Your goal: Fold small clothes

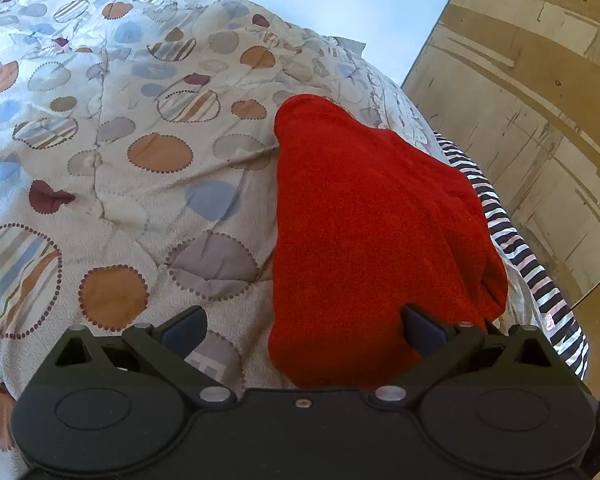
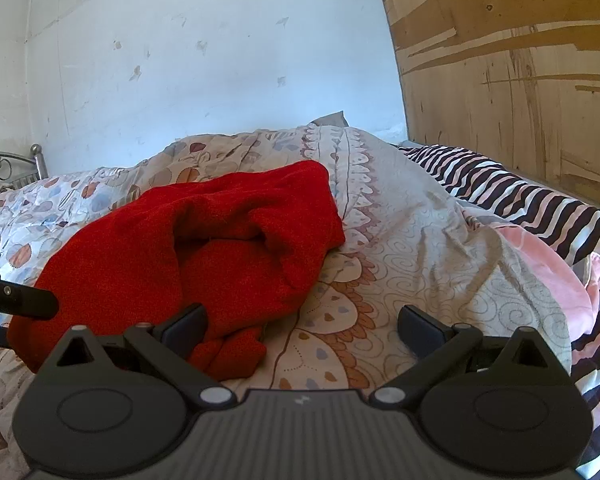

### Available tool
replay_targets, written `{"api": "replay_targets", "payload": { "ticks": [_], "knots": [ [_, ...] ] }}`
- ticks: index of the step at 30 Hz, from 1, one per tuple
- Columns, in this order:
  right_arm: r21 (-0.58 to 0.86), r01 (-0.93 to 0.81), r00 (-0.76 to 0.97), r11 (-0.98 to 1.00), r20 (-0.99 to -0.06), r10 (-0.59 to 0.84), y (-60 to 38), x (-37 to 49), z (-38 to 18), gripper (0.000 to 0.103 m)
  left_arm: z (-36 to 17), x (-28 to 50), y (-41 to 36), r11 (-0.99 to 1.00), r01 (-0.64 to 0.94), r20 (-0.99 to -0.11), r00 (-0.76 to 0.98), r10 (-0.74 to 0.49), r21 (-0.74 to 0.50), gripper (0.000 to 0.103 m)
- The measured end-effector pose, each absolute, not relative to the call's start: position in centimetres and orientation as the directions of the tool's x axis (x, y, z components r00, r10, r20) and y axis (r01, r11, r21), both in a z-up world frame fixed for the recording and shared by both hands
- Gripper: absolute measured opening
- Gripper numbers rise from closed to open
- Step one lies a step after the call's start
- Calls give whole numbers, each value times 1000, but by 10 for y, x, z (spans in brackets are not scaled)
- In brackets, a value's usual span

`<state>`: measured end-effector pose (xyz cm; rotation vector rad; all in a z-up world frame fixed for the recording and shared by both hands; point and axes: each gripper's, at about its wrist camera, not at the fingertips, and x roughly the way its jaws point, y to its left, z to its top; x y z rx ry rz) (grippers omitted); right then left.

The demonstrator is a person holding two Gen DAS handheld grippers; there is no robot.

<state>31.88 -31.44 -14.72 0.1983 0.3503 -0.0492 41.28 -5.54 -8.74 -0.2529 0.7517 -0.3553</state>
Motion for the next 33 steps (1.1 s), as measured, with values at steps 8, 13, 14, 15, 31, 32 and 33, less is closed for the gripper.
{"api": "replay_targets", "payload": {
  "ticks": [8, 13, 14, 15, 31, 32, 33],
  "knots": [
    [262, 95, 965, 960, -262, -24, -319, 304, -122, 103, -90, 414, -54, 910, 217, -617, 677, -401, -354, 103],
    [275, 53, 979, 960, -204, 4, -318, 320, -99, 103, -90, 414, -55, 910, 219, -618, 676, -401, -351, 103],
    [265, 41, 979, 963, -204, 14, -315, 327, -95, 103, -90, 414, -55, 910, 218, -618, 676, -401, -352, 103],
    [252, 23, 977, 968, -211, 32, -311, 335, -93, 103, -90, 414, -54, 910, 217, -618, 676, -401, -353, 103],
    [253, 111, 930, 961, -367, -11, -314, 356, -132, 103, -92, 416, -55, 907, 222, -622, 668, -409, -358, 103],
    [270, 103, 930, 957, -369, 4, -317, 353, -133, 103, -92, 416, -55, 908, 221, -622, 669, -408, -357, 103],
    [282, 94, 932, 955, -362, 16, -321, 349, -132, 103, -92, 416, -55, 907, 220, -621, 669, -408, -358, 103]
  ]
}}
